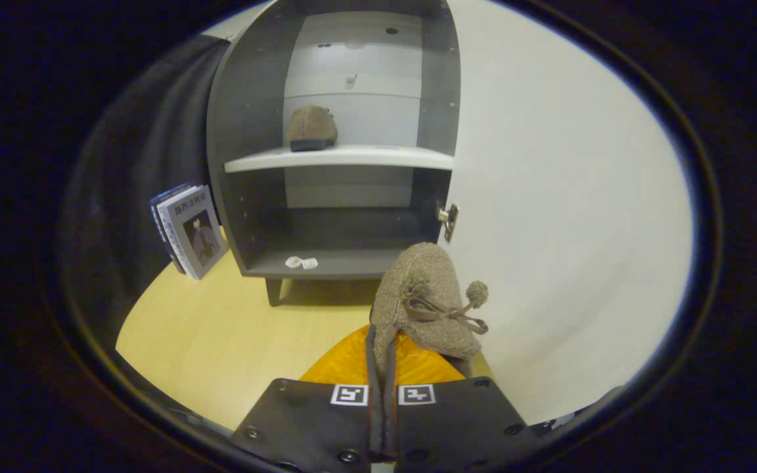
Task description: Open the shoe cabinet door, grab the shoes and put them into the shoe cabinet, then close the shoe cabinet door.
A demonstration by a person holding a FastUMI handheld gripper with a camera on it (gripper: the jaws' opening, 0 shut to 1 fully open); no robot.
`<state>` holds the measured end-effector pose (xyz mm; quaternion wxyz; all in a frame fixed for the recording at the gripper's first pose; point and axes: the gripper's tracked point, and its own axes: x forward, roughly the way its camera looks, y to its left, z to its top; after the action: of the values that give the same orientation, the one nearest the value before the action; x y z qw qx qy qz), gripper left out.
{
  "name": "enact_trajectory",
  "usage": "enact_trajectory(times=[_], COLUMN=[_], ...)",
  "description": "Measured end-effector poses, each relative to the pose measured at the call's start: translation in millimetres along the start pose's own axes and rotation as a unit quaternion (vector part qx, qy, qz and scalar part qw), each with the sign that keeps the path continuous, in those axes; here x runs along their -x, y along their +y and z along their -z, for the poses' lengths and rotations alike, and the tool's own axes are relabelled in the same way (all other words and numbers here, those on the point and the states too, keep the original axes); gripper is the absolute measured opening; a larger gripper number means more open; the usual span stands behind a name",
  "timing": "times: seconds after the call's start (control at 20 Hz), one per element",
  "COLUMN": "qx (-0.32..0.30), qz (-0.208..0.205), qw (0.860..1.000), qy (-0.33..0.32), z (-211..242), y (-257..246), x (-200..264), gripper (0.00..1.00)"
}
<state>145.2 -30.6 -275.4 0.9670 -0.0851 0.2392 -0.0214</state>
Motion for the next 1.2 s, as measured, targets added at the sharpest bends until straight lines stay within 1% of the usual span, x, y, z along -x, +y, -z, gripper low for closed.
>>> enact_trajectory(times=[0.3, 0.45, 0.6, 0.8, 1.0, 1.2], qx=[0.029, 0.04, 0.051, 0.062, 0.065, 0.089], qz=[-0.03, -0.044, -0.05, -0.051, -0.047, -0.042], qw=[0.997, 0.995, 0.993, 0.991, 0.992, 0.991], qy=[-0.059, -0.083, -0.098, -0.103, -0.095, -0.093], z=[-104.0, -147.1, -182.8, -210.9, -227.5, -244.7], y=[12.1, 20.5, 25.5, 29.9, 31.8, 33.2], x=[-4.6, -17.6, -37.9, -76.1, -116.2, -153.5], gripper=[0.03, 0.03, 0.03, 0.03, 0.03, 0.03])
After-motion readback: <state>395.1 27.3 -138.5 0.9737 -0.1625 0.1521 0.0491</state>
